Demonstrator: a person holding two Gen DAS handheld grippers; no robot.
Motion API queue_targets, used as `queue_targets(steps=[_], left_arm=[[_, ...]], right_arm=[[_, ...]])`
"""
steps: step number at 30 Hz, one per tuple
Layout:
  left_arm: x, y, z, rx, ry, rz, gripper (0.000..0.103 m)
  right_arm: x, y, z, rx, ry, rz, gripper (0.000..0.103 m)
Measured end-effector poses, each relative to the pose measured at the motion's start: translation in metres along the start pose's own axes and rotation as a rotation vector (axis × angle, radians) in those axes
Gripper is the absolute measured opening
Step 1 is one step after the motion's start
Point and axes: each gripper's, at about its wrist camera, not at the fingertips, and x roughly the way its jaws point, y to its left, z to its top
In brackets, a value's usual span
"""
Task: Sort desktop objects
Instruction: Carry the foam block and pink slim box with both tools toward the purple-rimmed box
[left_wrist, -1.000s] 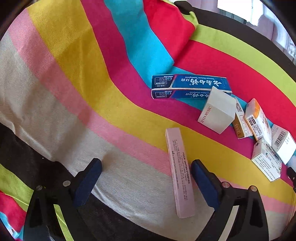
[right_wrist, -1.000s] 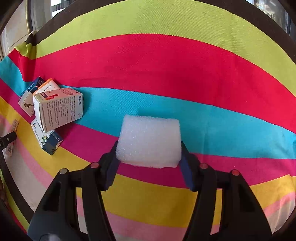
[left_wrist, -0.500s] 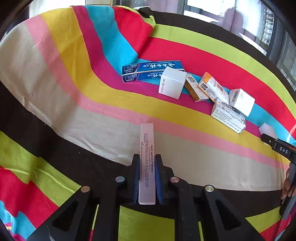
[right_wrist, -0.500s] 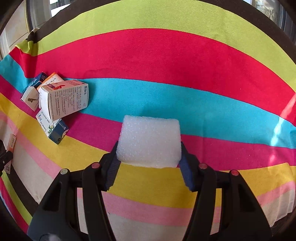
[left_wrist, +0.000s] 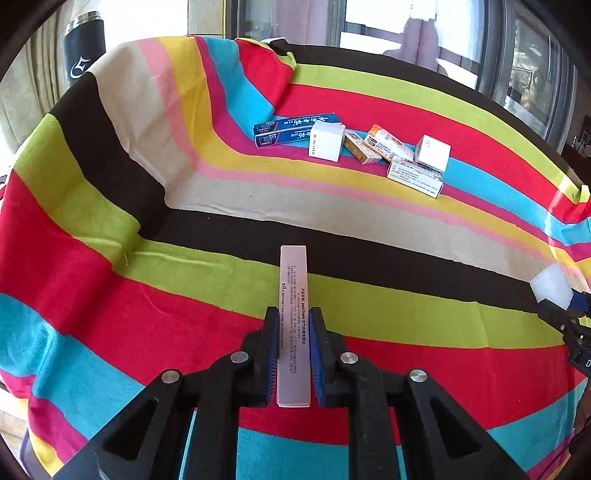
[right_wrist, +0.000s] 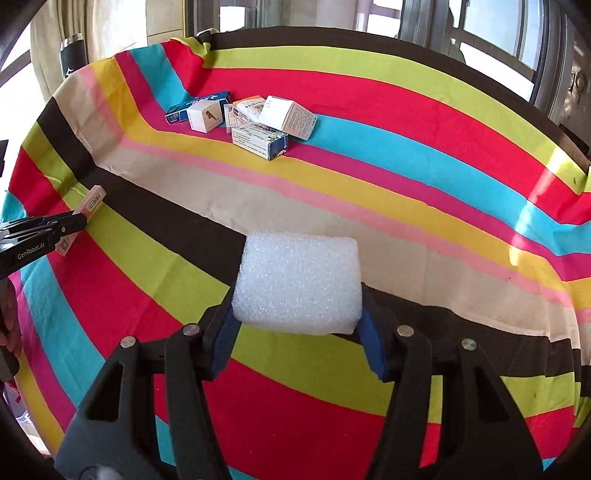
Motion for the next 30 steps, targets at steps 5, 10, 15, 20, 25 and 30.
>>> queue_targets(steps=[5,10,15,20,25,30], left_arm=[[-0.014,0.008,-0.016,-0.002,-0.002,-0.004,0.016],[-0.026,0.017,-0.032,-0.004,-0.008,-0.011,0.016],[-0.036,0.026,-0.043,-0.001,-0.013,-0.019,0.016],[-0.047,0.038,-0.055,0.001,-0.019,-0.025,0.016],[-0.064,0.047,-0.069,0.001,-0.03,-0.031,0.016],[-0.082,0.064,-0.083,-0.022,-0.043,-0.016,0.016]], right_arm=[[-0.027,0.03,-0.016,-0.02,-0.046,0.014,0.061],[-0.053,0.048,-0.029,-0.002,-0.098,0.059,0.061],[-0.073,0.064,-0.043,0.018,-0.131,0.091,0.061],[-0.087,0.08,-0.058,0.03,-0.134,0.126,0.061],[-0.09,0.109,-0.073,-0.017,-0.112,0.133,0.061],[-0.09,0.14,-0.08,-0.077,-0.097,0.172,0.061]])
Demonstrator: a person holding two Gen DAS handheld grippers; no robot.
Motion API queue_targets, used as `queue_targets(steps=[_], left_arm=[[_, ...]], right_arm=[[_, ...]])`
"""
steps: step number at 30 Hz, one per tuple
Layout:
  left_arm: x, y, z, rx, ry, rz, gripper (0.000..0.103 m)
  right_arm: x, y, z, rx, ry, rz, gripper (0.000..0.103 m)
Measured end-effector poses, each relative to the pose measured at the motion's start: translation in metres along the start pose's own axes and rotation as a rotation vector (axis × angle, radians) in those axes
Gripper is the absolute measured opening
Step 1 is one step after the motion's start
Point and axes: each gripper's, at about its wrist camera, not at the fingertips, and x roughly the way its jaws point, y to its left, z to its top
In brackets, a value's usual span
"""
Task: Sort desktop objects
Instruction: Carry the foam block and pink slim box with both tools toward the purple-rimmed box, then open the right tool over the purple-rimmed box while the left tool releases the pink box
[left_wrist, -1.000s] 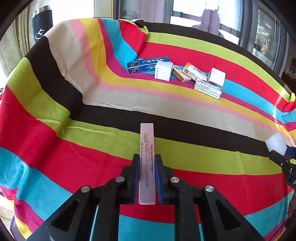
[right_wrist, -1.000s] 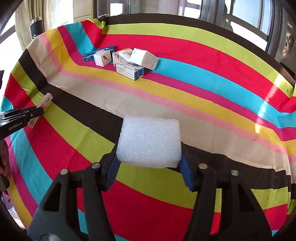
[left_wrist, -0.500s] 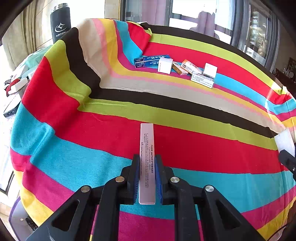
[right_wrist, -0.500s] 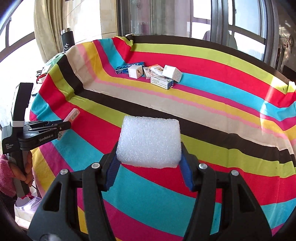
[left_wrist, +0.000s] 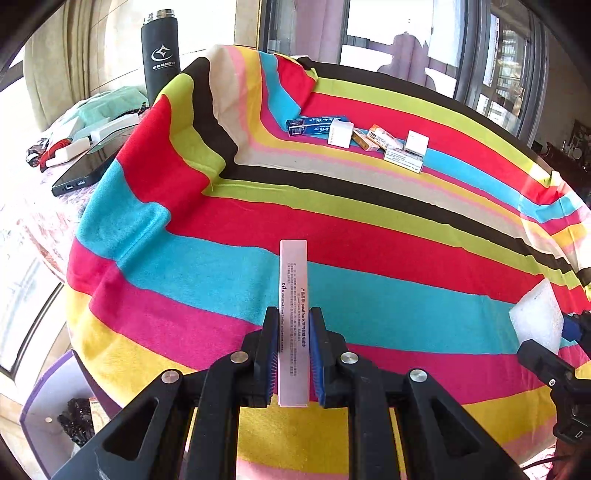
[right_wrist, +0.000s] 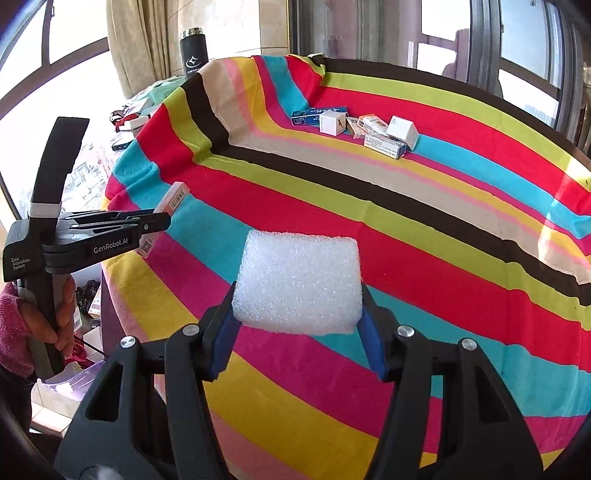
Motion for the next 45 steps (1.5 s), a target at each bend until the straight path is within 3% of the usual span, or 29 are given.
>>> queue_targets(steps=[11,18,27,37,45], left_arm=[[-0.037,0.056,-0.037,-0.103,-0.003,0.053,0.016],[-0.063,0.115,-0.071,-0.252,0.006,0.112,0.016],[-0.09,0.188,-0.106,-0.422,0.012,0.231,0.016],[-0.106,0.253,-0.138,-0.553,0.03,0.361,0.016],[-0.116,0.292,-0.152,-0.616,0.031,0.458,0.016]], right_arm=[[0.003,0.067,0.005,-0.157,0.007,0.086,0.061],[0.013,0.128,0.01,-0.311,0.022,0.164,0.061],[0.026,0.222,0.008,-0.547,0.048,0.291,0.061],[0.045,0.316,-0.021,-0.76,0.132,0.451,0.061],[0.055,0.359,-0.017,-0.792,0.137,0.514,0.061]])
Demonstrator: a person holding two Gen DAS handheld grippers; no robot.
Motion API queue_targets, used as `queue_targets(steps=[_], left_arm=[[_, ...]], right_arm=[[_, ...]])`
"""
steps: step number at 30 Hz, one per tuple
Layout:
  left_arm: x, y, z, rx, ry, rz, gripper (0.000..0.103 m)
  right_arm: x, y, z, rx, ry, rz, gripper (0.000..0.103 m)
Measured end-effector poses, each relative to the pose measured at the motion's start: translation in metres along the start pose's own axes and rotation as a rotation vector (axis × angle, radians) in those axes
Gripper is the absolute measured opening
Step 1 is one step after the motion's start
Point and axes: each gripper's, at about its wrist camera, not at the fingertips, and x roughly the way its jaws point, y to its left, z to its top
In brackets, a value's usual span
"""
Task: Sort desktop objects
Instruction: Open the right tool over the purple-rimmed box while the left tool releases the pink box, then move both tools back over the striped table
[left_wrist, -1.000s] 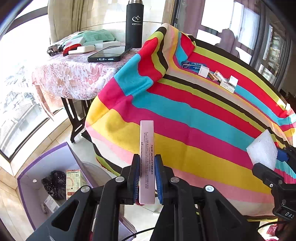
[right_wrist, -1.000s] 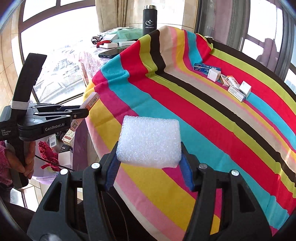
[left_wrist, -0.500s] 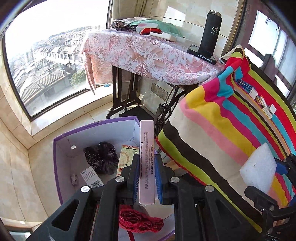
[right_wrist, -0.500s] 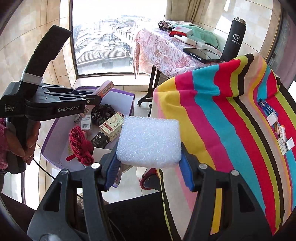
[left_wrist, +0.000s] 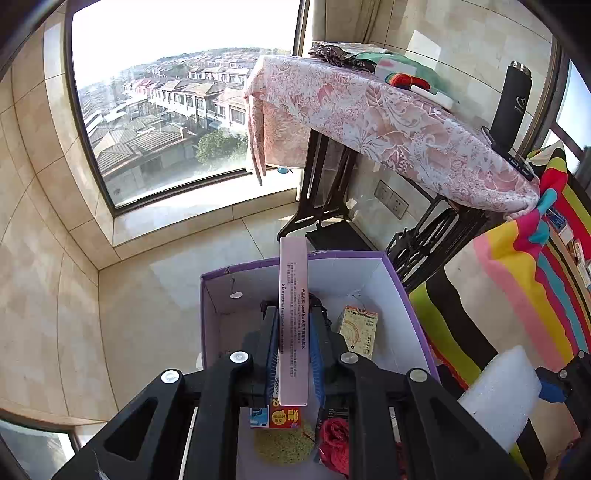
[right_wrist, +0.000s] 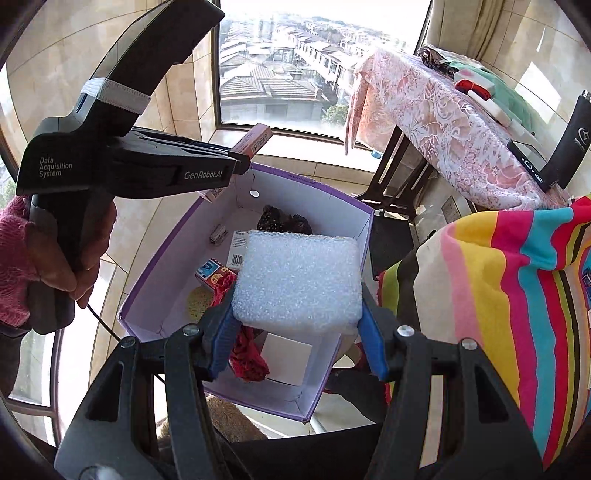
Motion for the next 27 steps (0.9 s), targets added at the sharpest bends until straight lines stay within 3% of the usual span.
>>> queue_targets(steps=[7,9,11,13,16,21,27], left_arm=[[0.012,0.016,-0.001,-0.048,0.032,0.03,0.018],[0.015,0.019,-0.001,-0.072,0.055,0.049,0.029],[0.019,0.02,-0.001,-0.096,0.086,0.072,0.063],[0.017,0.018,-0.001,-0.101,0.075,0.091,0.073],[0.013,0.005,0.003,-0.084,0.053,0.117,0.074],[0.005,-0.052,0.013,0.025,0.048,0.029,0.076],[-0.011,-0.168,0.02,0.239,0.056,-0.159,0.082]], right_arm=[[0.02,0.01,0.014,-0.016,0.006,0.015,0.062],[0.024,0.012,0.015,-0.014,0.009,0.013,0.063],[0.024,0.011,0.013,-0.01,0.01,0.008,0.067],[0.021,0.007,0.01,0.007,-0.002,0.009,0.071],[0.011,-0.006,0.003,0.034,-0.023,-0.001,0.071],[-0.023,-0.051,-0.02,0.123,-0.068,-0.107,0.071],[-0.083,-0.162,-0.075,0.37,-0.131,-0.282,0.078]])
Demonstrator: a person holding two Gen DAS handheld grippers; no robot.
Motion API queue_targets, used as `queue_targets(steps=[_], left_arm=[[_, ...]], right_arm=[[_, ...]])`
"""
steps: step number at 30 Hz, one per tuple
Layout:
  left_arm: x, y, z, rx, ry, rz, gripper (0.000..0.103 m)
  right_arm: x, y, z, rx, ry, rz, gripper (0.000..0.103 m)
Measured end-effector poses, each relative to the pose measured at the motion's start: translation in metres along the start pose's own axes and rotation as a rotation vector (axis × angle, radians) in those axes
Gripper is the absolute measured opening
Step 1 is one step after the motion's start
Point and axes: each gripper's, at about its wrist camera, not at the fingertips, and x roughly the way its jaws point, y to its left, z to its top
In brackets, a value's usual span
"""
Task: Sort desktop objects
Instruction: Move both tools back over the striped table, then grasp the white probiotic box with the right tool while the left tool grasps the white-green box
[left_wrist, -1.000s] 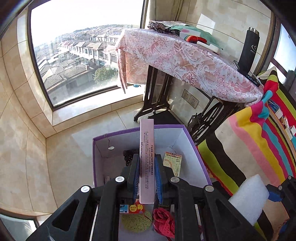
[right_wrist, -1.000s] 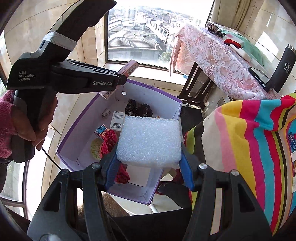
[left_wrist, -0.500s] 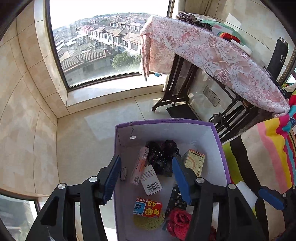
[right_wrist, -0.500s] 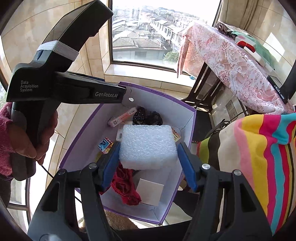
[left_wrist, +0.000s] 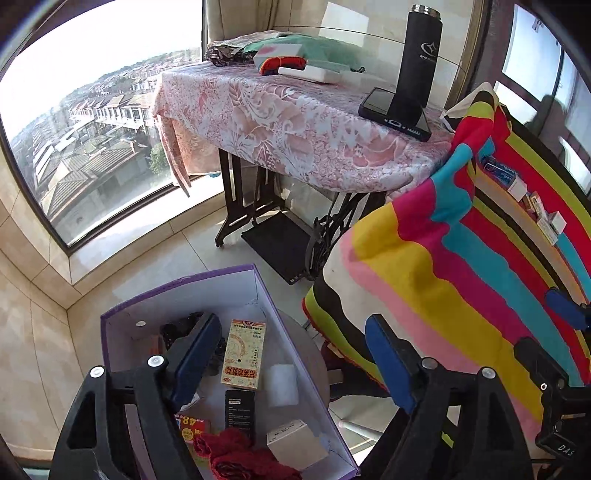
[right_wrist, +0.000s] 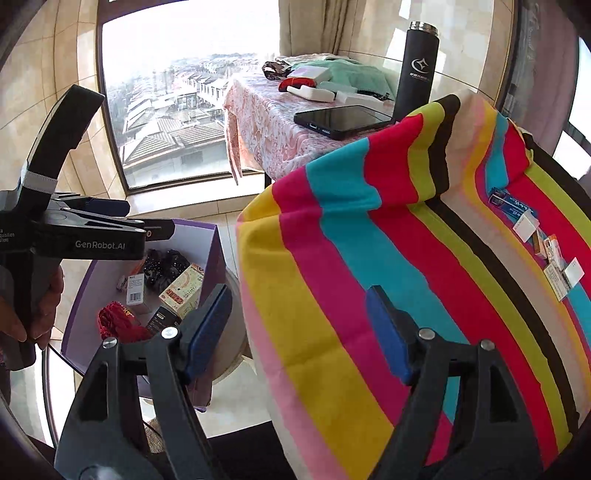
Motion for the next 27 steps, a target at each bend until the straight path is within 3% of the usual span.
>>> queue_targets(steps=[3,7,10,14,19,23,25,26,27], left_arm=[[0.006,-0.069,0.016,0.108,0.027,-0.124,0.082],[0.022,-0.164,0.035,0.229,0.07,-0.226,0.082],[0.038,-0.236,0.051,0.311,0.049,-0.252,0.082],[0.069,-0.319,0.067,0.383,0.052,-0.271,0.082],[0.104,-0.379,0.082,0.413,0.098,-0.292,0.082],[0.119,-0.401,0.093,0.403,0.106,-0.303,0.082],[0.123,-0.413,0.096,0.407,0.103,-0.314,0.082],[0.125,-0.419,0.099,0.41,0.1,-0.32,0.082],[0.127,-0.427,0.101,0.413,0.098,-0.333,0.082]], right_arm=[[-0.006,-0.081,-0.01,0.118,0.009,-0.116,0.078],[-0.011,-0.201,-0.028,0.343,0.02,-0.224,0.078],[-0.011,-0.284,-0.035,0.5,0.003,-0.343,0.079],[-0.001,-0.368,-0.032,0.656,-0.024,-0.388,0.079],[0.032,-0.428,-0.019,0.765,-0.025,-0.345,0.08],[0.063,-0.444,-0.012,0.755,0.013,-0.321,0.08],[0.068,-0.451,-0.019,0.762,0.047,-0.36,0.08],[0.064,-0.455,-0.024,0.776,0.04,-0.367,0.078],[0.057,-0.459,-0.033,0.792,0.015,-0.366,0.064]])
